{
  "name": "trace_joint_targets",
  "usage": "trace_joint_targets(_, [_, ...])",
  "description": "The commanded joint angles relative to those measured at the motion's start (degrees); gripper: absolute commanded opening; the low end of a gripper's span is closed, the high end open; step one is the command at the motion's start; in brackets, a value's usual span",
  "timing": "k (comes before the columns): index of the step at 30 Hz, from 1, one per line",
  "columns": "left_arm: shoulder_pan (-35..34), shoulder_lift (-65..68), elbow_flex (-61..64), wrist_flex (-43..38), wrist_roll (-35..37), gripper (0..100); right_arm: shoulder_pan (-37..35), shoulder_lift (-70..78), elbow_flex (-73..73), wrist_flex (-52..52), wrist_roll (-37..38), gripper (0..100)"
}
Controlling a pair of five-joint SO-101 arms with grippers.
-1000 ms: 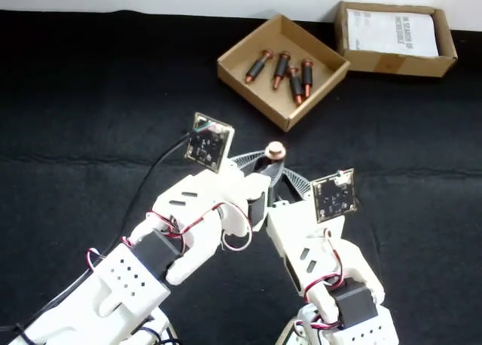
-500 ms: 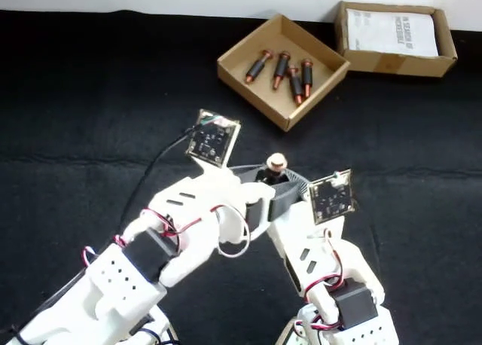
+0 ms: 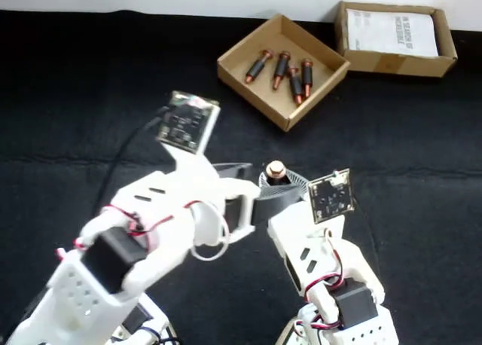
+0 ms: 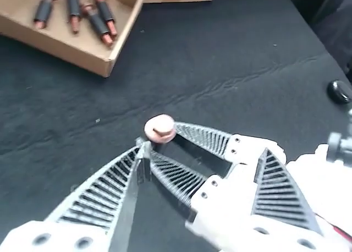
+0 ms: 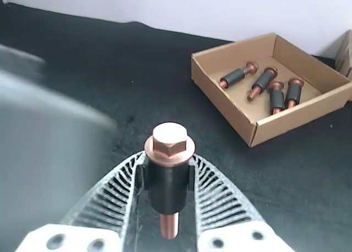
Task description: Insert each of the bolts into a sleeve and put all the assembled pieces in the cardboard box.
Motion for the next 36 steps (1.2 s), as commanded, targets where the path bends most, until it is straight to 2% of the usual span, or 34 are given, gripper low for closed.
trace_joint_targets(1, [-3.3, -3.9, -6.5, 6.0, -0.1, 30, 0.5, -0.7, -1.2, -0.1, 0.4, 0.6])
trace_joint_targets(4, [-6.5, -10.0, -6.5, 8.3, -0.2, 25, 0.6, -0.7, -1.7, 0.0, 0.4, 0.6])
trace_joint_targets(8, [-10.7, -18.6, -6.4, 12.0, -0.3, 11, 0.6, -0.5, -6.4, 3.4, 0.3, 0.6])
trace_joint_targets(12, [-14.0, -25.2, -4.9, 14.9, -5.8, 1, 0.6, 1.0, -10.2, 5.7, 0.3, 0.6])
trace_joint_targets(23, [-30.4, -48.5, 17.5, 14.8, -14.6, 1, 8.1, 27.1, -34.6, 6.7, 0.3, 0.6])
trace_joint_targets(28, [-40.2, -47.2, 22.0, 14.8, -15.4, 1, 8.7, 37.1, -43.1, 6.8, 0.3, 0.6])
trace_joint_targets(36, [-48.2, -47.3, 34.9, 7.2, -15.5, 1, 9.2, 52.1, -51.9, 6.8, 0.3, 0.6])
